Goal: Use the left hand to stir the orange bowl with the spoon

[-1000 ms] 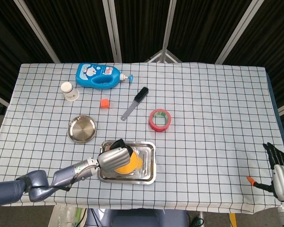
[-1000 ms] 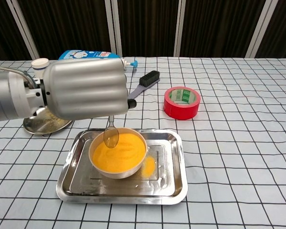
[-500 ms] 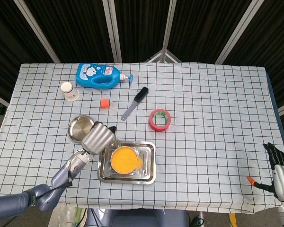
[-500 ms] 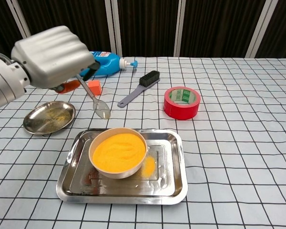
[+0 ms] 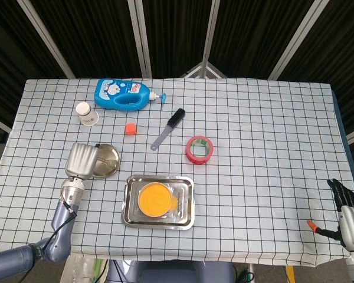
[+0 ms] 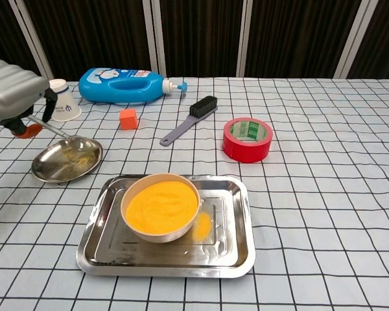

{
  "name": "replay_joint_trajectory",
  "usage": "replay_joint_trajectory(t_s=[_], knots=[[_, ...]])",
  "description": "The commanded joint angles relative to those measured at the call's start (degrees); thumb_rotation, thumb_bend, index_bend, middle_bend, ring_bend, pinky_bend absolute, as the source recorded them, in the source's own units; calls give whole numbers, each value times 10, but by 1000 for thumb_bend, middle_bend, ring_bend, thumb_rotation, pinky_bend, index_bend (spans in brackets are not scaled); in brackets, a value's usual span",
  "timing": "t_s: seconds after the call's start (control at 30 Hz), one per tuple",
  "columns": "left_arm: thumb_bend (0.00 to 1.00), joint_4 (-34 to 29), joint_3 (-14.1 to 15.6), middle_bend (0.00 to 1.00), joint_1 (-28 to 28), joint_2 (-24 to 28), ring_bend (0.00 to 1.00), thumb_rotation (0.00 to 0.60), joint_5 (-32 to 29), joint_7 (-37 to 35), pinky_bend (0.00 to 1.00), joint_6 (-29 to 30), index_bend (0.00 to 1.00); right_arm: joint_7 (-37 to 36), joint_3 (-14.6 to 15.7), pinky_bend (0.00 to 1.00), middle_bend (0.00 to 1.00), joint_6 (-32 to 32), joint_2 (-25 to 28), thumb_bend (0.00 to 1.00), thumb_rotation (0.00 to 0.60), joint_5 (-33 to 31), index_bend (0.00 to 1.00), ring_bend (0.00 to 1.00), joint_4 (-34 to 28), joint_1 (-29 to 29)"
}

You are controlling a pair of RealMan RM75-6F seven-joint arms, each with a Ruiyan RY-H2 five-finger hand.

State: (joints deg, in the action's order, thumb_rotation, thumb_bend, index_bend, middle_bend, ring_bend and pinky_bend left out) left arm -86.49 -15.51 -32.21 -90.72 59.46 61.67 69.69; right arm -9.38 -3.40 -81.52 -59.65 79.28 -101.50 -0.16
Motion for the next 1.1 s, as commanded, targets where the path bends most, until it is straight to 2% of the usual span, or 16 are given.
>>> replay_joint_trajectory(t_s=[0.03, 0.17, 0.4, 0.73, 1.0, 1.1], knots=[[557, 18, 1, 1000, 6, -6, 1000, 600, -24, -5, 1000, 9, 809, -1, 1, 0, 0, 2, 1, 203, 600, -1, 0, 0, -1, 0], [546, 35, 0, 1000, 6, -17, 996, 600, -53, -11, 1000, 16, 794, 0, 1, 0, 0, 1, 1, 202, 600, -1, 0, 0, -3, 0], [505, 66, 10, 1000, 1, -33, 987, 600, -68, -34, 1000, 13, 769, 1, 1, 0, 0, 4, 2, 202, 600, -4, 0, 0, -5, 0], [384, 104, 17, 1000, -10, -56, 976, 600, -91, -43, 1000, 11, 705, 1, 1, 0, 0, 6, 3, 203, 600, -5, 0, 0, -6, 1], [302, 100, 19, 1000, -12, -52, 965, 600, -88, -55, 1000, 22, 535, 1, 2, 0, 0, 6, 4, 202, 600, -6, 0, 0, -7, 0], [288, 81, 16, 998, -7, -39, 956, 600, -79, -80, 997, 33, 514, 0, 2, 0, 0, 6, 4, 202, 600, -5, 0, 0, -7, 0]])
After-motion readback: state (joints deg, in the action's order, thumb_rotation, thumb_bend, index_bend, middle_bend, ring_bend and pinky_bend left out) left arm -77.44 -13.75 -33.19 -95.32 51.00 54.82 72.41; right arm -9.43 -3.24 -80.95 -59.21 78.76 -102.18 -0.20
